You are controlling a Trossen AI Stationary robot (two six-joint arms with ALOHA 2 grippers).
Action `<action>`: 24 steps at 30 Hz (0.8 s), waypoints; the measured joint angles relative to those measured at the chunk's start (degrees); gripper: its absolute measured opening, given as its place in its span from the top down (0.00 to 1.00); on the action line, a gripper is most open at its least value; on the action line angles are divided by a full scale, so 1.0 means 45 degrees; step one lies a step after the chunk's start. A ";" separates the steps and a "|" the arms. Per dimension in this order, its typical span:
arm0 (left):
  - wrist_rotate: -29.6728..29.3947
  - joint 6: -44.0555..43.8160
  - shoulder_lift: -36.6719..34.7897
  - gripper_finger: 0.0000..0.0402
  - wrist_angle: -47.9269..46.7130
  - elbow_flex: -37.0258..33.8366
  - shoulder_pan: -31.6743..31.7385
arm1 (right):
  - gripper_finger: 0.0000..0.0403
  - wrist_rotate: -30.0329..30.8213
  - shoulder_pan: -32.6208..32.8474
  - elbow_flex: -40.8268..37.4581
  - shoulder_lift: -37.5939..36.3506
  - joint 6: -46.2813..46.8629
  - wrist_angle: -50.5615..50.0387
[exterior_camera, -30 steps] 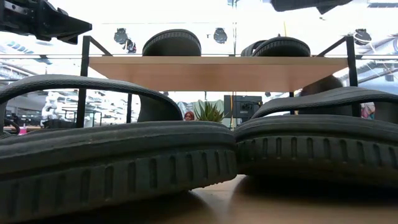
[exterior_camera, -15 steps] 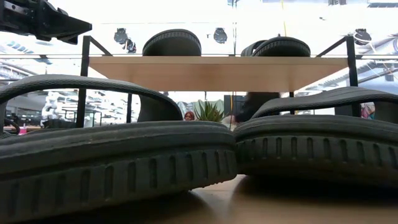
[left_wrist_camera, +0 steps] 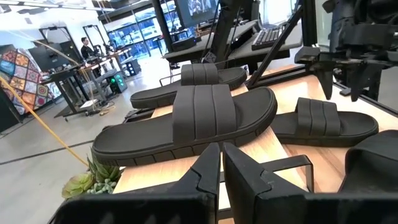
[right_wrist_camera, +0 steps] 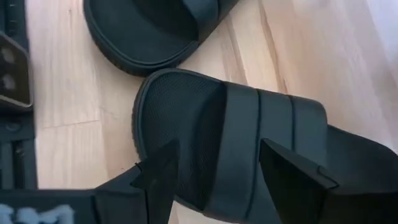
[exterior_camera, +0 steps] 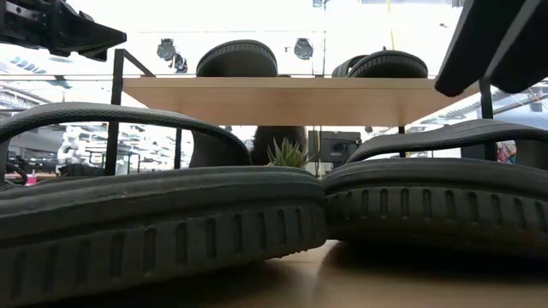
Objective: Pick and place slides into the shelf
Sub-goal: Put the black slide under the shelf
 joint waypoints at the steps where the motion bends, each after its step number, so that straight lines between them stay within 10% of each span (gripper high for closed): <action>1: 0.0000 0.0000 0.0001 0.94 0.0002 0.0000 -0.0002 | 0.47 0.0030 -0.0008 0.0118 0.0151 0.0102 -0.0041; 24: 0.0083 0.0199 -0.0004 0.94 0.0050 0.0000 -0.0002 | 0.50 -0.0835 -0.0620 0.0211 0.1042 0.2200 -0.3009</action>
